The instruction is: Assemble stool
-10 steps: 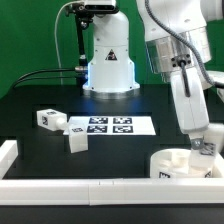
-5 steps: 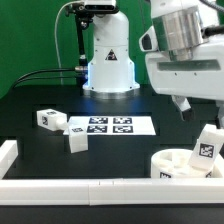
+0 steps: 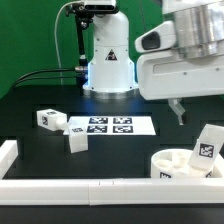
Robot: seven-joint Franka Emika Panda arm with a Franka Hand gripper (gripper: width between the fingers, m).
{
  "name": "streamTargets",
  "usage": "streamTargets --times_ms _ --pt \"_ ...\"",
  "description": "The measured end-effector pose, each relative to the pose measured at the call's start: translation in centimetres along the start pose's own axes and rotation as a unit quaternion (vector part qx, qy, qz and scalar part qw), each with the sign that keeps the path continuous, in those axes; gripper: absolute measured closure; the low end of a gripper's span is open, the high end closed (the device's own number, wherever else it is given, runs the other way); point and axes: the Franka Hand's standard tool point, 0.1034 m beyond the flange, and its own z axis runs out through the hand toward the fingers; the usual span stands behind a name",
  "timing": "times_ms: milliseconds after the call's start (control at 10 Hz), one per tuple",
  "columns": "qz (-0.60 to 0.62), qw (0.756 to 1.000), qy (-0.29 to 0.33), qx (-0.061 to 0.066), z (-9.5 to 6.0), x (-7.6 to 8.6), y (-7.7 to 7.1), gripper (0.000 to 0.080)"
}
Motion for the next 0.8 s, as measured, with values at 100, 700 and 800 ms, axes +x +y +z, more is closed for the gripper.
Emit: streamTargets --times_ms 100,700,800 --pt "-0.060 0.998 0.001 0.002 0.0 0.0 -0.3 0.0150" --pt "-0.381 0.923 -0.043 -0.031 2.7 -1.8 2.7 0.0150" --pt "-0.432 0.900 -0.043 -0.038 2.7 -0.8 1.8 0.0150"
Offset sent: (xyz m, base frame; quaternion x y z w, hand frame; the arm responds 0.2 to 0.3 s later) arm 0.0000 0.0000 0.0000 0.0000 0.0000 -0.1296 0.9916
